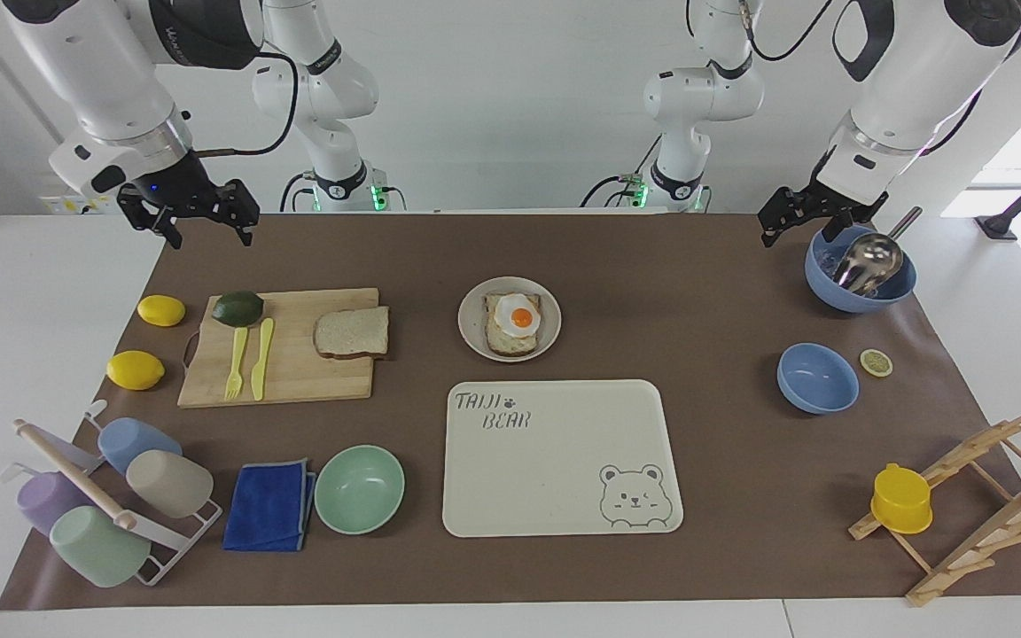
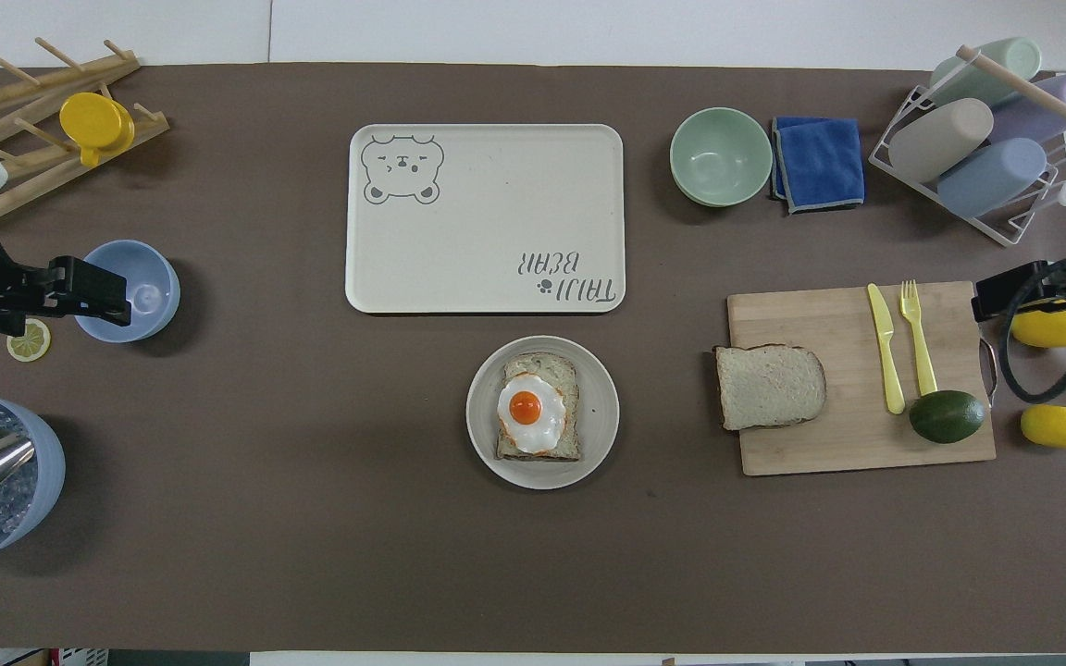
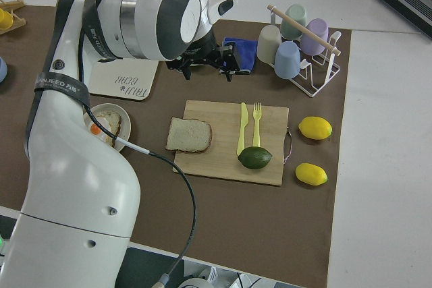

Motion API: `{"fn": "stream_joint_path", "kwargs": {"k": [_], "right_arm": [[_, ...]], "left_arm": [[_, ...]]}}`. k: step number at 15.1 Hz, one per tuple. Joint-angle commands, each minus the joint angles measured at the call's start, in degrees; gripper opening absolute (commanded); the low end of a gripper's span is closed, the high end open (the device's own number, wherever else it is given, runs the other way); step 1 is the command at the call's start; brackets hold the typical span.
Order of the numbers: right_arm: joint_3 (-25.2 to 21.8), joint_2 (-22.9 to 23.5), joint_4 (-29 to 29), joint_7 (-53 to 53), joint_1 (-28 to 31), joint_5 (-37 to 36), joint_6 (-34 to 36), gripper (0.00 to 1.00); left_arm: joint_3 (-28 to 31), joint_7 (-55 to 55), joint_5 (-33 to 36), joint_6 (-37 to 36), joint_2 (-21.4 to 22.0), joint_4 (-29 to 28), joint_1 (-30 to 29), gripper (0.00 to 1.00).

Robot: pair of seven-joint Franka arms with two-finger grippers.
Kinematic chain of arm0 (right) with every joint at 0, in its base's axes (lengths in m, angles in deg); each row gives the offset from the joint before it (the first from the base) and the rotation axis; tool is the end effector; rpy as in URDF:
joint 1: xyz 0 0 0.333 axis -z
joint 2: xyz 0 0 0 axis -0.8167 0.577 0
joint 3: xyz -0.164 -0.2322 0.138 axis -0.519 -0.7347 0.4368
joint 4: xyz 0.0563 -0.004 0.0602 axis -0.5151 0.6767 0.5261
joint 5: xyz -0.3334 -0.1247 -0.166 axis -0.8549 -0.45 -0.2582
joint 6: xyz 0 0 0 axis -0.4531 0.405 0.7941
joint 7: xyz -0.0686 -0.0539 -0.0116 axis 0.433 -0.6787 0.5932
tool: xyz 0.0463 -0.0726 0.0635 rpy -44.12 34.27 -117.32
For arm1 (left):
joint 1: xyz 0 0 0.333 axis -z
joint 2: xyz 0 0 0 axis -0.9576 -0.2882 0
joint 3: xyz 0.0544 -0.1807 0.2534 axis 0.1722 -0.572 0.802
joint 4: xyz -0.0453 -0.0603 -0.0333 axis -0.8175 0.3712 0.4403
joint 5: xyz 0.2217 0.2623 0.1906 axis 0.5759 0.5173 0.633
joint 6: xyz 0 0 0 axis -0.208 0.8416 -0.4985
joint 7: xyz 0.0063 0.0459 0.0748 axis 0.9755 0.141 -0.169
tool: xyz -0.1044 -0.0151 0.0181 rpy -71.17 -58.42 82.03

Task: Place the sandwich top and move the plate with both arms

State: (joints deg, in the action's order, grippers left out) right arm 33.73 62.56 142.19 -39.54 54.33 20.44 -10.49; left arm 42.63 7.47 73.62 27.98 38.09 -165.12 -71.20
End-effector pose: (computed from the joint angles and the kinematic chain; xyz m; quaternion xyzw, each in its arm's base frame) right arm 0.5404 -0.0192 0.6067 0.9989 0.0259 -0.0372 0.0137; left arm 0.5338 -0.0674 0.6058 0.9987 0.0065 -0.0505 0.0025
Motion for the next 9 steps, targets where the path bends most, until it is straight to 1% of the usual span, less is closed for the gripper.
{"fn": "stream_joint_path", "kwargs": {"k": [1, 5, 9], "right_arm": [[0.8, 0.1, -0.4, 0.9, 1.0, 1.3, -0.5, 1.00], [0.8, -1.3, 1.2, 4.7, 1.0, 1.8, -0.3, 1.00], [0.8, -1.5, 1.4, 4.4, 0.6, 1.8, 1.1, 1.00]], "left_arm": [[-0.5, -0.5, -0.5, -0.1, 1.4, -1.4, -0.8, 1.00], [-0.5, -0.5, -0.5, -0.1, 1.4, -1.4, -0.8, 1.00], [-0.5, -0.5, -0.5, -0.1, 1.4, -1.4, -0.8, 1.00]]}}
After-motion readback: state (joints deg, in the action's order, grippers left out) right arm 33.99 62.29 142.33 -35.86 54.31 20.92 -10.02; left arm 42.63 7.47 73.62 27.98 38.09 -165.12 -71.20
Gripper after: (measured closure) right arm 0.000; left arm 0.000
